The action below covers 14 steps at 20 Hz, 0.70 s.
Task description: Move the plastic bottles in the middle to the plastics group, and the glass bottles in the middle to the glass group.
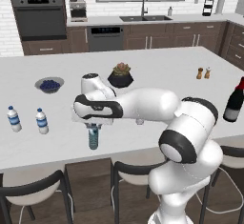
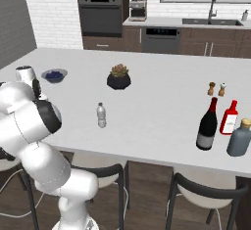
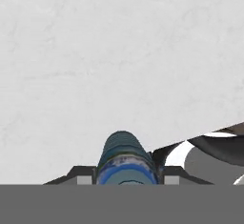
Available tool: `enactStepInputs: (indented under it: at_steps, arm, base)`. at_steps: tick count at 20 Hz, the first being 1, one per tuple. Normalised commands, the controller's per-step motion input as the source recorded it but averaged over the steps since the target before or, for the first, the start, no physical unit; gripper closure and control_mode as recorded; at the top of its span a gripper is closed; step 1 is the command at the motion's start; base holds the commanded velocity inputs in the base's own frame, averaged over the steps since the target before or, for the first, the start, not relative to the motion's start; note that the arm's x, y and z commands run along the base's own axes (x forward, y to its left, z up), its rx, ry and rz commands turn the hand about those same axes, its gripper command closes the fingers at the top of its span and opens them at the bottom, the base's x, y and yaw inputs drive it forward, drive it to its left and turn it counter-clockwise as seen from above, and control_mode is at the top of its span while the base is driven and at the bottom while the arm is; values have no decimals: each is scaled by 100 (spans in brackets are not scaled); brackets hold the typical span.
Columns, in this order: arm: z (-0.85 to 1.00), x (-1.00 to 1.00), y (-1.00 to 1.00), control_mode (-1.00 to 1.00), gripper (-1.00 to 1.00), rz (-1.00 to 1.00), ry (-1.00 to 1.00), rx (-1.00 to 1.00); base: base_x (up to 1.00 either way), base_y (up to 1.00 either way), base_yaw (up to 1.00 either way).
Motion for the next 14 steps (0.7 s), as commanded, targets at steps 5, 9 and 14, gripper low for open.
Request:
enactStepInputs:
  at_steps: [5,9,14]
  arm:
    - [-7,24,62,-100,100,18,-12,0]
    - [0,47,52,-100,100,9,-16,0]
    - [-2,59,36,-100,100,1,-1,0]
  base:
    - [0,0,0]
    - [0,0,0]
    - [0,0,0]
